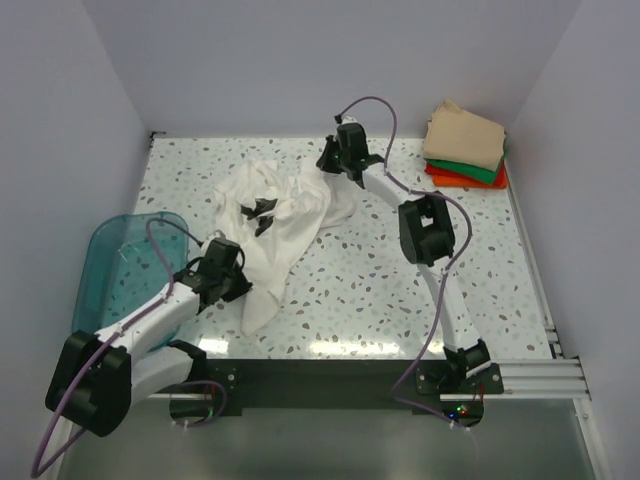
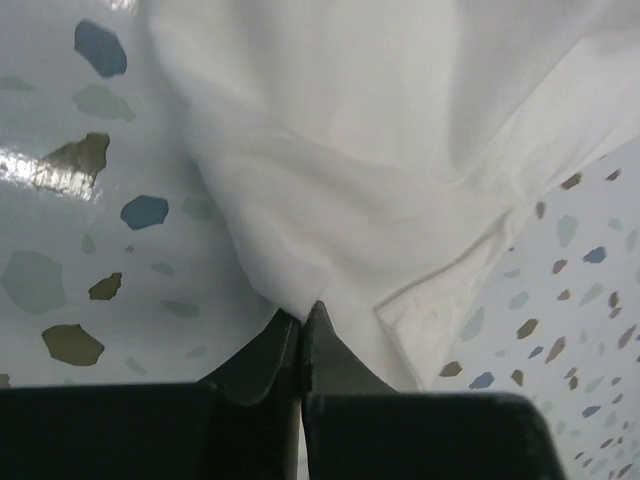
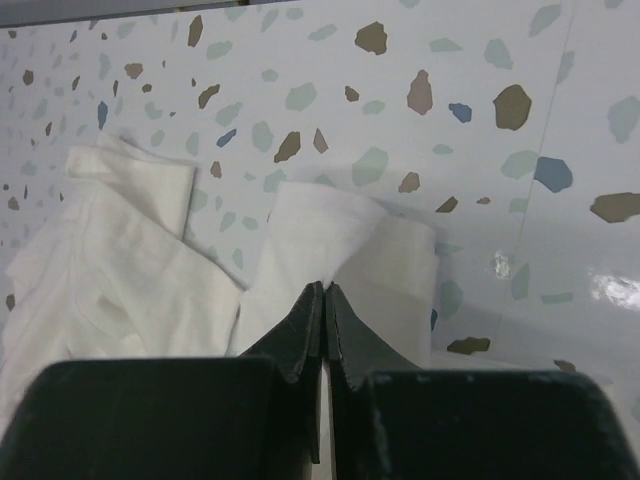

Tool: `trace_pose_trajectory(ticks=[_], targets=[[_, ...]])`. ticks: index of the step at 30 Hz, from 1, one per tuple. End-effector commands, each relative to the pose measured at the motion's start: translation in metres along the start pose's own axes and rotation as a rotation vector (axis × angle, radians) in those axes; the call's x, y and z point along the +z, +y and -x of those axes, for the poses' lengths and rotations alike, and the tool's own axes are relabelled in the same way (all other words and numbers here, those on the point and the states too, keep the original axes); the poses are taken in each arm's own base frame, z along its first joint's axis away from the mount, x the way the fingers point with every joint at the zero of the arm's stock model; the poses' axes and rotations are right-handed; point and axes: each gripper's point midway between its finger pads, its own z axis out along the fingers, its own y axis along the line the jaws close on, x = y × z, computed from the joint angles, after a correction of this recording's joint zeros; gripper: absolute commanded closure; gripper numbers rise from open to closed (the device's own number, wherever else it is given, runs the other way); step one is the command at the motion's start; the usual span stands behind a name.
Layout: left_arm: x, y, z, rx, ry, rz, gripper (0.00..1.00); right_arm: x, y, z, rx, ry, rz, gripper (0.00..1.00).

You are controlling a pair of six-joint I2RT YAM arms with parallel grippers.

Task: Fold and stack the t-shirts
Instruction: Flatten the tshirt out

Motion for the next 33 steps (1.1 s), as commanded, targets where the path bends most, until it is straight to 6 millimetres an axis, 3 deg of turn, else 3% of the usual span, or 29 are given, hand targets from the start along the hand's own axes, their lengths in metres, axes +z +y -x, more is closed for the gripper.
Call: trace_pose_trajectory(ticks=[1,2,4,7,8,9,11,12,14,15,16,18,19,21,22,25,26,28,29,31,32,33], targets=[[-0.029,-0.042,0.060,0.023,-0.186,-0.084,1.00,-0.068,0.030,0.099,0.016,-0.175,0.036,1.00],[-0.035,-0.037,0.066,0.026,-0.204,-0.055,1.00,-0.074,0.028,0.103,0.022,-0.178,0.030,1.00],[-0.059,-0.050,0.091,0.032,-0.277,-0.082,1.00,-0.086,0.017,0.107,0.037,-0.176,0.005,1.00],[-0.105,-0.063,0.127,0.021,-0.396,-0.135,1.00,-0.116,0.007,0.120,0.067,-0.195,-0.025,1.00],[-0.114,-0.064,0.134,0.021,-0.416,-0.134,1.00,-0.137,0.012,0.136,0.075,-0.228,-0.018,1.00],[-0.135,-0.072,0.150,0.022,-0.465,-0.161,1.00,-0.143,0.003,0.128,0.088,-0.210,-0.038,1.00],[-0.157,-0.075,0.163,0.022,-0.513,-0.167,1.00,-0.165,-0.005,0.138,0.111,-0.232,-0.052,1.00],[-0.178,-0.083,0.177,0.028,-0.559,-0.194,1.00,-0.187,-0.005,0.141,0.117,-0.243,-0.059,1.00],[-0.199,-0.086,0.189,0.026,-0.606,-0.196,1.00,-0.215,-0.011,0.151,0.128,-0.272,-0.082,1.00],[-0.219,-0.093,0.199,0.030,-0.648,-0.221,1.00,-0.243,-0.008,0.157,0.126,-0.292,-0.101,1.00],[-0.231,-0.095,0.205,0.029,-0.672,-0.232,1.00,-0.258,-0.010,0.160,0.127,-0.303,-0.114,1.00],[-0.265,-0.101,0.218,0.026,-0.738,-0.271,1.00,-0.286,-0.014,0.154,0.121,-0.298,-0.152,1.00],[-0.279,-0.103,0.221,0.023,-0.763,-0.290,1.00,-0.319,-0.007,0.168,0.117,-0.356,-0.156,1.00],[-0.313,-0.107,0.230,0.015,-0.825,-0.339,1.00,-0.351,-0.008,0.162,0.108,-0.367,-0.188,1.00],[-0.326,-0.108,0.233,0.014,-0.848,-0.360,1.00,-0.388,0.000,0.173,0.104,-0.436,-0.188,1.00],[-0.369,-0.115,0.239,0.020,-0.917,-0.440,1.00,-0.436,0.003,0.168,0.093,-0.465,-0.220,1.00],[-0.378,-0.120,0.239,0.034,-0.927,-0.472,1.00,-0.466,0.009,0.172,0.087,-0.519,-0.217,1.00],[-0.400,-0.123,0.242,0.034,-0.959,-0.507,1.00,-0.495,0.012,0.167,0.084,-0.540,-0.223,1.00],[-0.406,-0.122,0.241,0.037,-0.962,-0.516,1.00,-0.522,0.017,0.166,0.080,-0.574,-0.220,1.00],[-0.426,-0.121,0.242,0.026,-0.993,-0.544,1.00,-0.544,0.021,0.165,0.078,-0.601,-0.216,1.00],[-0.431,-0.120,0.242,0.023,-1.001,-0.545,1.00,-0.564,0.027,0.168,0.073,-0.639,-0.209,1.00],[-0.440,-0.120,0.243,0.022,-1.017,-0.558,1.00,-0.570,0.026,0.166,0.071,-0.635,-0.217,1.00]])
